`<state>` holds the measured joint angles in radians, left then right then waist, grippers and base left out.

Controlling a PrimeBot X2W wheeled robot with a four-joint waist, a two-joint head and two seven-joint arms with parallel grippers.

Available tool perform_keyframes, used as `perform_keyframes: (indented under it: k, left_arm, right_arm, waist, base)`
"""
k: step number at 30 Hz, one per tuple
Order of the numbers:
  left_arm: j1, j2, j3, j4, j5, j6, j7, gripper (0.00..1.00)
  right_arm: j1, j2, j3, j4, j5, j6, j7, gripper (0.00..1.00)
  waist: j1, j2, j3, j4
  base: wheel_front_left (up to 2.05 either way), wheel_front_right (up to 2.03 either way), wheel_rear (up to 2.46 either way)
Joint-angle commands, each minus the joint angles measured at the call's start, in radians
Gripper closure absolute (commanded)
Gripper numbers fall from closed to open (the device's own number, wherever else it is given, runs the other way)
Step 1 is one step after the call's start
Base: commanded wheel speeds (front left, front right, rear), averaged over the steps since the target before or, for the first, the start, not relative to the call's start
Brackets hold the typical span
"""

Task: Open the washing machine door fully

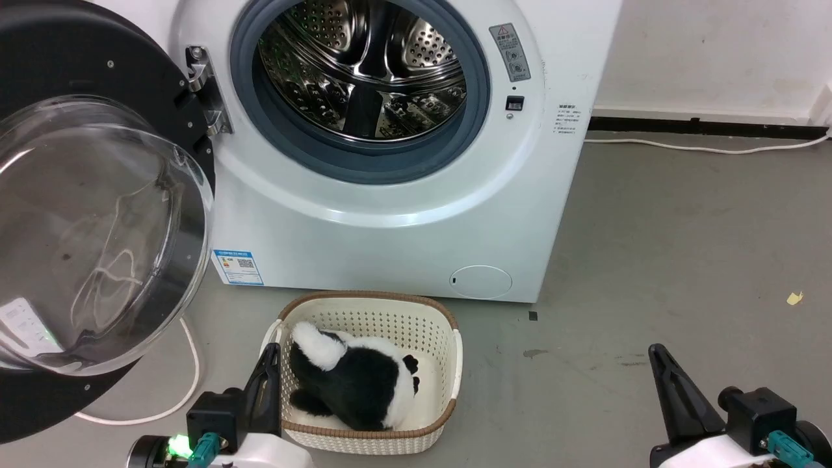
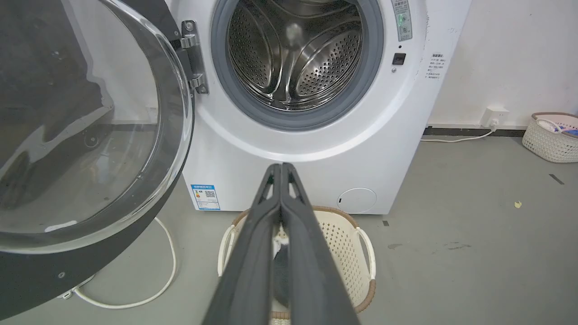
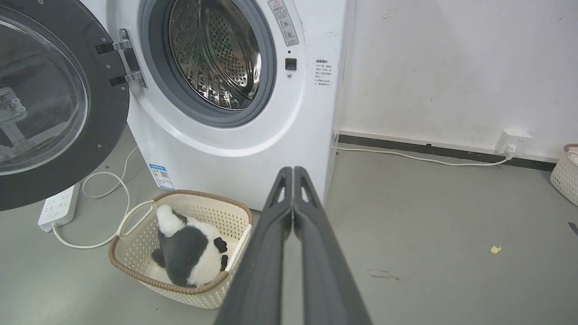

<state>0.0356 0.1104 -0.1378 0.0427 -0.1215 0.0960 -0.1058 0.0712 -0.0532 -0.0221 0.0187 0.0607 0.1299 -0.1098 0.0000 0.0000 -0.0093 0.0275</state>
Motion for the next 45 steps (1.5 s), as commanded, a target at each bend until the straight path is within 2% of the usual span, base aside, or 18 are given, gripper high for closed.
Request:
perform_keyframes:
  k: [1,45]
  left_arm:
    - [-0.018,-0.004,0.011,-0.005,0.012,-0.007,0.006,1.0]
    - [-0.032,-0.049,0.113,-0.035,0.1,-0.078,0.086,1.0]
  right_arm:
    - [-0.021,0.002,0.003,-0.007,-0.01,0.0,0.005,1.0]
    - [-0.061,0.003,0.018,-0.016,-0.051,0.001,0.089,1.0]
  waist:
    - [0.0,0.0,0.0,-0.001]
    - [0.0,0.0,0.008,-0.022]
  base:
    - [0.0,0.0,0.0]
    - [0.0,0.0,0.0]
